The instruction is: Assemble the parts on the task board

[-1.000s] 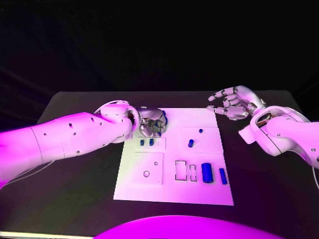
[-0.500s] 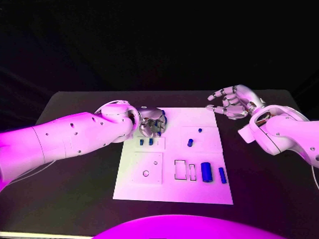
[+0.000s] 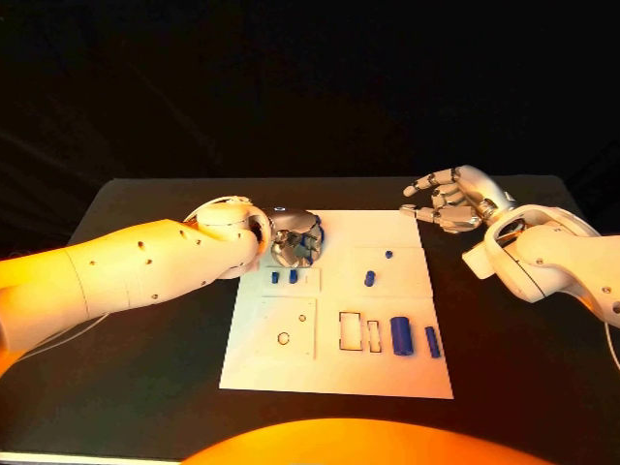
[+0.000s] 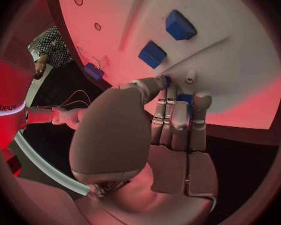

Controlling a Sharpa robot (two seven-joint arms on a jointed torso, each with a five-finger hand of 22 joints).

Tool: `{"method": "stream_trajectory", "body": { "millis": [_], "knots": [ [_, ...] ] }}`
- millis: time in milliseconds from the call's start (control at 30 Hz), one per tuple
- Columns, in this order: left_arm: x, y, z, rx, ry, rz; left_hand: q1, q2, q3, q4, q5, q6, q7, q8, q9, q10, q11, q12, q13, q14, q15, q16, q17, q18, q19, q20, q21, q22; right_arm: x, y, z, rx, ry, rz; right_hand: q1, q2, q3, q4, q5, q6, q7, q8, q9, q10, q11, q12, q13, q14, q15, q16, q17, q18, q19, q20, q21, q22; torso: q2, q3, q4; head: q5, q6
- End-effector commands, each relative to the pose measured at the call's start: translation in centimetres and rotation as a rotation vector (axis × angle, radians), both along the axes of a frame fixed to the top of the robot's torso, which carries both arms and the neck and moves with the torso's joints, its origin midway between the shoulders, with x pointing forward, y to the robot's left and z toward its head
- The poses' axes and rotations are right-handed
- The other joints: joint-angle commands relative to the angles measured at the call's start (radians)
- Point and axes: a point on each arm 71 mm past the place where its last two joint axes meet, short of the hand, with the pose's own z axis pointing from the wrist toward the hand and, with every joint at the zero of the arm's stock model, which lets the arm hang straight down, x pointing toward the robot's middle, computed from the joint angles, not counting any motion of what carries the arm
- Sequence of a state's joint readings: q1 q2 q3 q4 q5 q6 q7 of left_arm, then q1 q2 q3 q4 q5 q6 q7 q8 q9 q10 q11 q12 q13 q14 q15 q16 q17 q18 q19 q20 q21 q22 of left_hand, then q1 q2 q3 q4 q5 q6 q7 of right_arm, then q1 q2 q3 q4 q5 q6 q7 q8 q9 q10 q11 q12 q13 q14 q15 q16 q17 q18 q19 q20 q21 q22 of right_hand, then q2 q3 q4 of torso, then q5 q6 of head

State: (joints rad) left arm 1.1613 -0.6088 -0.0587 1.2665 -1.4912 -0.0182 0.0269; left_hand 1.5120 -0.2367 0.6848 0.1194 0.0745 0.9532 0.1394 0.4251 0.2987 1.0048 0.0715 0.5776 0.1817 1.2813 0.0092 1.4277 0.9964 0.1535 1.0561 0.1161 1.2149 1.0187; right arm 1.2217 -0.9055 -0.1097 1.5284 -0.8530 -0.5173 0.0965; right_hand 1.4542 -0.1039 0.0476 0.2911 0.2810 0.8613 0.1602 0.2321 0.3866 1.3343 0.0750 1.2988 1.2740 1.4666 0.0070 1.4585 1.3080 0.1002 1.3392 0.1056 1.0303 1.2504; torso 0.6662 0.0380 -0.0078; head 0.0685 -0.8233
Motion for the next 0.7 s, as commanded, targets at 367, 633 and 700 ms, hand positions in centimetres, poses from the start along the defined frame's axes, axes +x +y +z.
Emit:
{"method": "stream_trajectory", "body": {
  "millis": [367, 633, 700],
  "knots": [
    [-0.5, 0.8, 0.4, -0.055, 0.004, 0.025, -0.020, 0.008, 0.014, -0.017, 0.006, 0.027, -0.002, -0.012, 0.007, 0.030, -0.001, -0.022, 0.003, 0.021, -0.001, 0.009, 0.012, -0.013, 0.015, -0.002, 0.011, 0.012, 0.0, 0.2, 0.0, -0.004, -0.007, 0.020, 0.003, 0.001, 0.005, -0.002, 0.004, -0.004, -0.001, 0.006, -0.001, -0.002, -0.002, -0.002, -0.001, 0.046, -0.009, -0.003, 0.048, 0.009, -0.002, -0.003, -0.005, -0.001, -0.001, -0.0006, 0.0016, 0.005, 0.003],
    [-0.8, 1.9, 1.5, -0.091, 0.016, 0.055, -0.026, 0.005, 0.017, -0.020, 0.006, 0.029, -0.001, -0.016, 0.009, 0.034, 0.000, -0.028, 0.003, 0.024, 0.000, 0.009, 0.015, -0.013, 0.018, -0.003, 0.013, 0.015, 0.0, 0.2, -0.1, -0.004, -0.008, 0.019, 0.003, 0.001, 0.005, -0.002, 0.004, -0.004, -0.001, 0.006, -0.001, -0.002, -0.002, -0.002, -0.001, 0.046, -0.009, -0.003, 0.048, 0.009, -0.002, -0.003, -0.005, -0.001, -0.004, 0.0004, 0.0041, 0.009, 0.004],
    [-0.9, 2.2, 1.7, -0.099, 0.012, 0.060, -0.028, 0.004, 0.017, -0.020, 0.006, 0.029, 0.000, -0.017, 0.009, 0.035, 0.001, -0.030, 0.003, 0.024, 0.000, 0.010, 0.015, -0.013, 0.017, -0.003, 0.013, 0.015, 0.0, 0.1, -0.1, -0.004, -0.008, 0.019, 0.003, 0.001, 0.005, -0.002, 0.004, -0.004, -0.001, 0.006, -0.001, -0.002, -0.002, -0.002, -0.001, 0.046, -0.009, -0.003, 0.048, 0.009, -0.002, -0.003, -0.005, -0.001, -0.004, 0.0002, 0.0036, 0.011, 0.005]
  ]
}}
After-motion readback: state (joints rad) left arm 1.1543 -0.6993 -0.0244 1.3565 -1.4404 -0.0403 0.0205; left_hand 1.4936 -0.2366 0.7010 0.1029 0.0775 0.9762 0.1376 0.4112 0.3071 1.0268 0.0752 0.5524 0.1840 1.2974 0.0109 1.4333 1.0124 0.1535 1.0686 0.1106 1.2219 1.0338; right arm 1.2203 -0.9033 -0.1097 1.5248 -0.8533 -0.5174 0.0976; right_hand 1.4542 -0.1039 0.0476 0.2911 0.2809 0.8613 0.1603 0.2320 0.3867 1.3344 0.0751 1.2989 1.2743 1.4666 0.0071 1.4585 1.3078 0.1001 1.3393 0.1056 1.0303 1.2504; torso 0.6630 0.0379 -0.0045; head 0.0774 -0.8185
